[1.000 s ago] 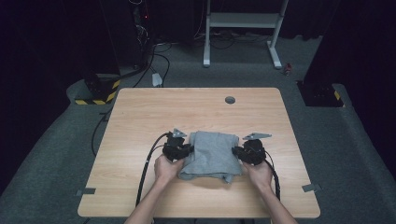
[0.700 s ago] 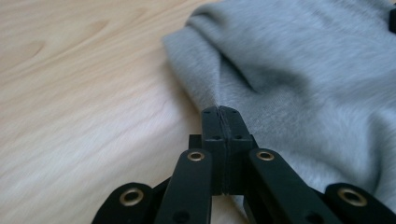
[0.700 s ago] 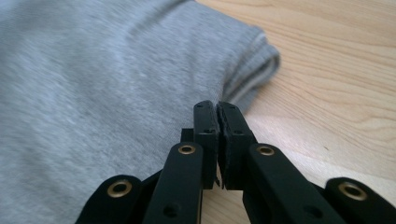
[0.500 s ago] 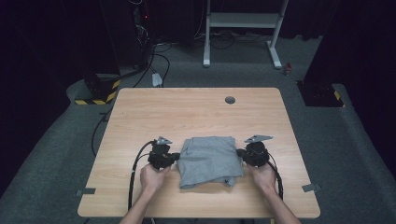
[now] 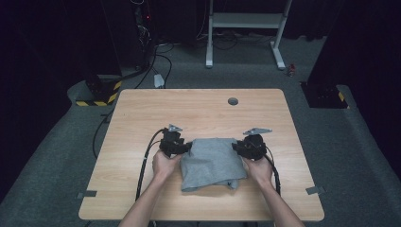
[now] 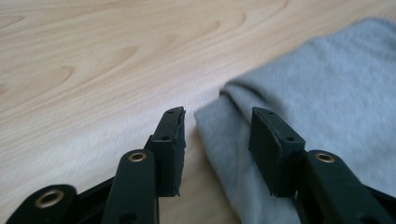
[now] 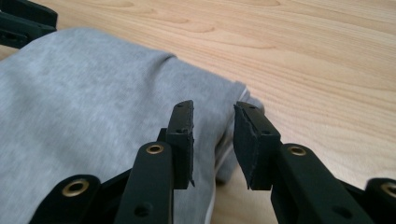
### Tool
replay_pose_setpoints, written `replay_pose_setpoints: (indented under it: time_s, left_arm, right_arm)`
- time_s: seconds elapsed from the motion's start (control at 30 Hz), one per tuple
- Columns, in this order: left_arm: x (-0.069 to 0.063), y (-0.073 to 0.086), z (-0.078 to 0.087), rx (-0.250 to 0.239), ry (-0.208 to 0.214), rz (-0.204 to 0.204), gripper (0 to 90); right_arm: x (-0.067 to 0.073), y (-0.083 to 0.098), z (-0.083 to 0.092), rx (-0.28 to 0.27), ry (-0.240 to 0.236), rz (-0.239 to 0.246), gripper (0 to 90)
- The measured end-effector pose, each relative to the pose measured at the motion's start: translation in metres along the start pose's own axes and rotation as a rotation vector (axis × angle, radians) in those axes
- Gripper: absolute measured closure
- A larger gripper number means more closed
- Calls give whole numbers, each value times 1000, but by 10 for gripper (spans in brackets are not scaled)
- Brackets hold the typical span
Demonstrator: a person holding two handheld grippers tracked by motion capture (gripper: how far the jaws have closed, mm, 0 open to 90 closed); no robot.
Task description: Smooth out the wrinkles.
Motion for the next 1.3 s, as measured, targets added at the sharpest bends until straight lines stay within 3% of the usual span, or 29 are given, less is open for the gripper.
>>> replay_pose_setpoints:
  time_s: [0.2, 0.27, 0.37, 0.57, 0.77, 0.87, 1.0, 1.07, 1.17, 1.23, 1.3]
  left_arm:
    - [-4, -2, -19, 31, 17, -11, 539]
    - [-5, -2, -22, 36, 26, -21, 621]
    - [-8, 1, -25, 66, 27, -82, 847]
    - [-2, 0, -15, 77, -19, -131, 885]
    - [24, 5, 5, 83, -54, -101, 889]
    - [32, 7, 7, 83, -52, -70, 890]
    - [27, 3, 2, 50, -25, -32, 865]
    - [22, -2, 5, 13, -41, -36, 757]
    - [13, -8, 18, -50, -18, -35, 592]
    - [-2, -6, 29, -87, 37, -53, 553]
    - [-15, 2, 34, -83, 58, -100, 538]
  right_arm:
    - [-7, -3, -16, 41, 37, -4, 718]
    - [-10, -1, -19, 47, 34, -1, 783]
    - [-10, -1, -18, 55, 29, 7, 858]
    - [-11, -1, -14, 52, 32, 21, 867]
    - [-14, 1, -8, 51, 44, 35, 870]
    - [-18, 2, -8, 52, 52, 36, 871]
    - [-17, 5, -12, 70, 48, 28, 839]
    - [-15, 3, -10, 54, 60, 27, 725]
    - [-7, 1, 4, 7, 52, 38, 673]
    - [2, 3, 12, -13, 29, 44, 664]
    - [11, 8, 14, -18, -6, 55, 662]
Point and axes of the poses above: each handheld gripper's, and its own axes: z roughly backward along the jaws, y roughly out of its underside, x roughly to its left, the point moved 10 cm from there along -z, roughly forward along the jaws, and after that the axes turned 11 degrees about -y, right-handed, at the moved point
